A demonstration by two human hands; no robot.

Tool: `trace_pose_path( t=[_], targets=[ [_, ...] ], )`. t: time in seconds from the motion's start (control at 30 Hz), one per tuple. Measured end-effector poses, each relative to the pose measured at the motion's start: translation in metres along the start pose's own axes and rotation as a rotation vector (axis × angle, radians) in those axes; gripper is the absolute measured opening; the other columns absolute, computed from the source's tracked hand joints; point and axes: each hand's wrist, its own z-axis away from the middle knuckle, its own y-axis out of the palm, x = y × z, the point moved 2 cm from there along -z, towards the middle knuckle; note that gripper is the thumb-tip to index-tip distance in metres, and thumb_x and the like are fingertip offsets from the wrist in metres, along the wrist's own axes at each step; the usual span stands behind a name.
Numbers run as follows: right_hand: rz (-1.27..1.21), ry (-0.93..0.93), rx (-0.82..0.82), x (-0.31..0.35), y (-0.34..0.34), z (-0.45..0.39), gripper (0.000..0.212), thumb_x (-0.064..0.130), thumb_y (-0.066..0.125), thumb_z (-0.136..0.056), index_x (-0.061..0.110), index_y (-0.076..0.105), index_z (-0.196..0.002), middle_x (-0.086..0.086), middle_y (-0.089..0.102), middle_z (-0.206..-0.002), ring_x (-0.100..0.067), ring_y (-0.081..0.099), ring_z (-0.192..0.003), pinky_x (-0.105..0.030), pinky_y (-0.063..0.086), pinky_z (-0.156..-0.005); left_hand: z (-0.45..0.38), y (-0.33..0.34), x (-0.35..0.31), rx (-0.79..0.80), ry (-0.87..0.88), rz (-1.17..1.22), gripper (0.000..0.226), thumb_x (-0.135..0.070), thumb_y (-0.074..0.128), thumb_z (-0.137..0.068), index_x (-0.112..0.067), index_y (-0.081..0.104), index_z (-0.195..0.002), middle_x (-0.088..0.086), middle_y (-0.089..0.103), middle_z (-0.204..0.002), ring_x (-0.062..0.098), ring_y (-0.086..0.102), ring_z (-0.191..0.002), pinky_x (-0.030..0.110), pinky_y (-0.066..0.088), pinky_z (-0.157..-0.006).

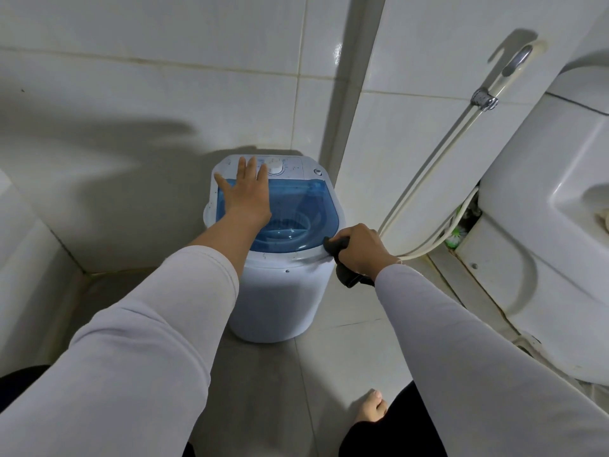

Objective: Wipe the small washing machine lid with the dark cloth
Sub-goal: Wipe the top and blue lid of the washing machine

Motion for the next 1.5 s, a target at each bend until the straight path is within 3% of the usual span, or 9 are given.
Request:
trace_pose_path(
  t=[0.07, 0.17, 0.3, 0.5, 0.67, 1.23, 1.5],
  targets=[
    [-0.006, -0.018, 0.017, 0.001, -0.003, 0.004, 0.037, 0.001, 0.049, -0.084, 0.016, 0.071, -0.11, -0.011, 0.067, -0.114, -0.023, 0.055, -0.09, -0.028, 0.047, -0.08, 0.005, -0.001, 0.0, 0.0, 0.005, 0.019, 0.098, -0.03, 0.07, -0.085, -0.016, 0.002, -0.154, 0.006, -0.008, -0.163, 0.024, -0.01, -0.151, 0.065, 0.004, -0.113],
    [-0.101, -0.019, -0.087, 0.002, -0.015, 0.005, 0.036, 0.001, 0.047, -0.085, 0.013, 0.072, -0.109, -0.012, 0.069, -0.11, -0.026, 0.061, -0.096, -0.031, 0.05, -0.085, 0.009, -0.008, 0.004, 0.01, 0.003, 0.05, 0.099, -0.037, 0.069, -0.084, -0.018, 0.002, -0.153, 0.004, -0.008, -0.163, 0.023, -0.01, -0.15, 0.066, 0.006, -0.113],
    [-0.036, 0.036, -0.201, -0.003, -0.02, 0.0, 0.037, 0.0, 0.044, -0.084, 0.011, 0.07, -0.107, -0.014, 0.068, -0.107, -0.026, 0.059, -0.089, -0.03, 0.046, -0.076, 0.013, -0.01, 0.011, 0.088, -0.021, 0.038, 0.105, -0.042, 0.071, -0.081, -0.019, -0.002, -0.154, 0.004, -0.012, -0.162, 0.023, -0.012, -0.15, 0.067, 0.006, -0.113],
    [0.151, -0.003, -0.12, 0.01, 0.003, -0.006, 0.028, 0.011, 0.052, -0.089, 0.002, 0.065, -0.113, -0.016, 0.058, -0.116, -0.031, 0.06, -0.1, -0.027, 0.042, -0.076, 0.017, 0.0, 0.015, 0.127, -0.019, 0.033, 0.107, -0.043, 0.071, -0.081, -0.019, -0.004, -0.154, 0.006, -0.013, -0.162, 0.025, -0.014, -0.15, 0.066, 0.005, -0.113],
    [0.194, 0.02, -0.145, 0.014, 0.011, -0.007, 0.024, 0.011, 0.052, -0.09, 0.002, 0.063, -0.109, -0.016, 0.061, -0.113, -0.022, 0.049, -0.081, -0.026, 0.039, -0.072, 0.019, 0.008, 0.021, 0.116, -0.008, 0.091, 0.106, -0.044, 0.07, -0.081, -0.019, -0.003, -0.154, 0.004, -0.012, -0.162, 0.024, -0.013, -0.15, 0.066, 0.003, -0.113],
    [0.252, -0.066, -0.13, 0.043, 0.038, 0.019, 0.022, 0.008, 0.052, -0.088, 0.0, 0.064, -0.105, -0.017, 0.065, -0.108, -0.021, 0.049, -0.079, -0.025, 0.041, -0.071, 0.025, 0.014, 0.032, 0.076, 0.055, 0.19, 0.101, -0.045, 0.066, -0.084, -0.021, -0.003, -0.154, 0.004, -0.012, -0.163, 0.024, -0.014, -0.15, 0.066, 0.0, -0.113],
    [0.261, -0.116, -0.154, 0.062, 0.059, 0.023, 0.022, 0.013, 0.054, -0.088, 0.003, 0.065, -0.104, -0.016, 0.063, -0.111, -0.029, 0.063, -0.096, -0.026, 0.043, -0.073, 0.024, 0.017, 0.035, 0.053, 0.062, 0.228, 0.102, -0.046, 0.067, -0.083, -0.021, -0.001, -0.154, 0.004, -0.01, -0.163, 0.024, -0.013, -0.15, 0.066, 0.001, -0.113]
  ],
)
